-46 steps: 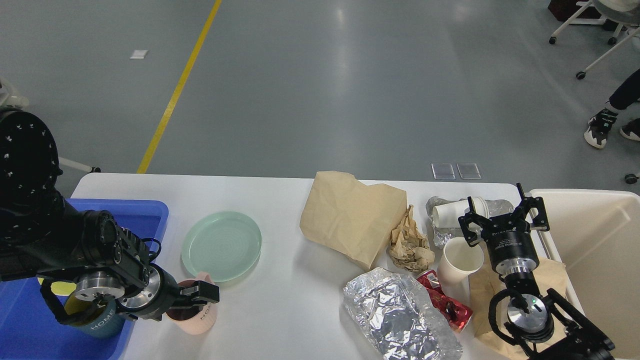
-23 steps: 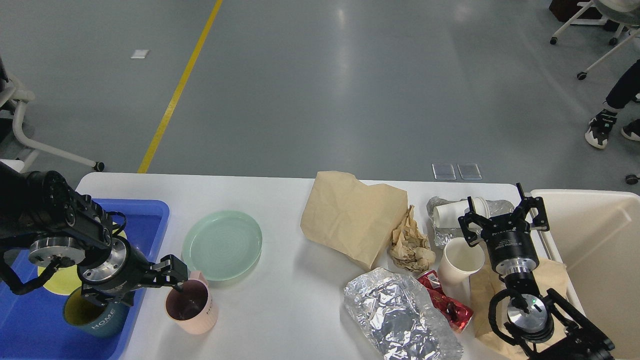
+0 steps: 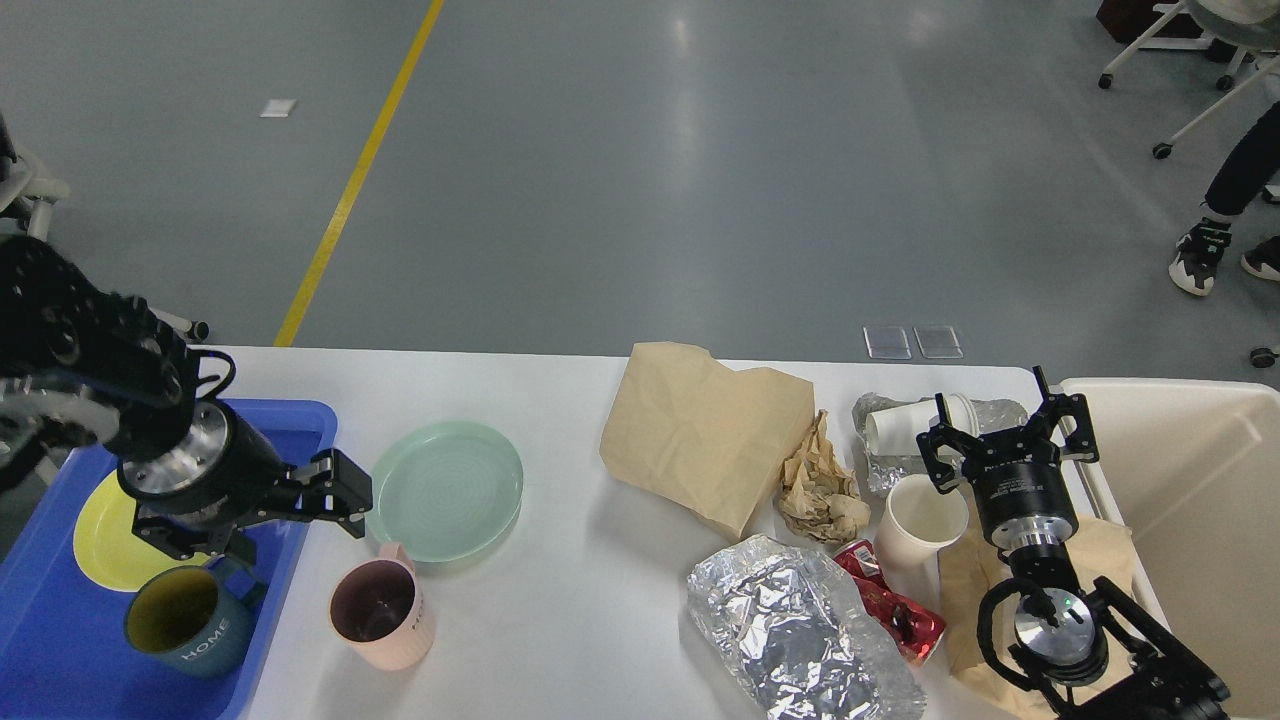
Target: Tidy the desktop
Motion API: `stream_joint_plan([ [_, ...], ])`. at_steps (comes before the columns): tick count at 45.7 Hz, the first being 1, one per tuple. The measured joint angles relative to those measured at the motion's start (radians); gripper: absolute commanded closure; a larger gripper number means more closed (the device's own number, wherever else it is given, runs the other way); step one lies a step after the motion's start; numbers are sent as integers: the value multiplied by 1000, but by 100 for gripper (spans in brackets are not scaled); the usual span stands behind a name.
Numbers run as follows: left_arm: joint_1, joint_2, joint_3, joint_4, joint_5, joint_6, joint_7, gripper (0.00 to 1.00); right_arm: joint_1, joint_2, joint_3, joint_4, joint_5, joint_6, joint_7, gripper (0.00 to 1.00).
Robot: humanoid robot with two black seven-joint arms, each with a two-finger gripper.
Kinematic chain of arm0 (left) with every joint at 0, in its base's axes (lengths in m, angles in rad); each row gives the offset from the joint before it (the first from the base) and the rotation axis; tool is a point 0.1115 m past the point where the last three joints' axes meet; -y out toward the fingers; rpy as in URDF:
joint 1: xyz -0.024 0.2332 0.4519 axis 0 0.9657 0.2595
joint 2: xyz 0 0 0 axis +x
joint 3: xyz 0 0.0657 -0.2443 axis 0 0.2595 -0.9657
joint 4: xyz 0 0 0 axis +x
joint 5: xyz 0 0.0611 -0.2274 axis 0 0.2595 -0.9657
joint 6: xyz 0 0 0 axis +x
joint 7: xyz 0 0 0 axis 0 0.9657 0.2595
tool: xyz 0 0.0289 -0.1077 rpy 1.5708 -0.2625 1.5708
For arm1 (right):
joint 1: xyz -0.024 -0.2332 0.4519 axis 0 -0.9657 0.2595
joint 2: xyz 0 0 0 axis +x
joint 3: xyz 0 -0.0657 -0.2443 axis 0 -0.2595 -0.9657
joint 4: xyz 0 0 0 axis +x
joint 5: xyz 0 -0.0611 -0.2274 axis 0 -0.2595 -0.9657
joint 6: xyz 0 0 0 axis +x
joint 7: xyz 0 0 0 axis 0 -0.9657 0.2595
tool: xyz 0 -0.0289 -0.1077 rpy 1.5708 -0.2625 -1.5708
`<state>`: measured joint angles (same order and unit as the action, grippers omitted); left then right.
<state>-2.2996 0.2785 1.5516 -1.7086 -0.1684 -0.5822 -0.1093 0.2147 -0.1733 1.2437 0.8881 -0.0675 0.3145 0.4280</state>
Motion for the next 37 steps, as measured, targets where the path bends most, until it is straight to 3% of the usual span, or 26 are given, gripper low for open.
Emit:
stream_joint_plan([
  [6, -210, -24, 9, -6, 0, -198, -1, 6, 0, 0, 0, 0, 0, 0, 0, 0],
  [18, -433, -125, 23, -32, 0, -366, -8, 6, 0, 0, 0, 0, 0, 0, 0, 0],
  [23, -439, -128, 37, -34, 0, -360, -8, 7, 0, 0, 0, 0, 0, 0, 0, 0],
  [29, -342, -128, 68, -34, 0, -304, -9, 7, 0, 0, 0, 0, 0, 0, 0, 0],
  [37, -108, -119, 89, -33, 0, -72, -6, 7, 0, 0, 0, 0, 0, 0, 0, 0],
])
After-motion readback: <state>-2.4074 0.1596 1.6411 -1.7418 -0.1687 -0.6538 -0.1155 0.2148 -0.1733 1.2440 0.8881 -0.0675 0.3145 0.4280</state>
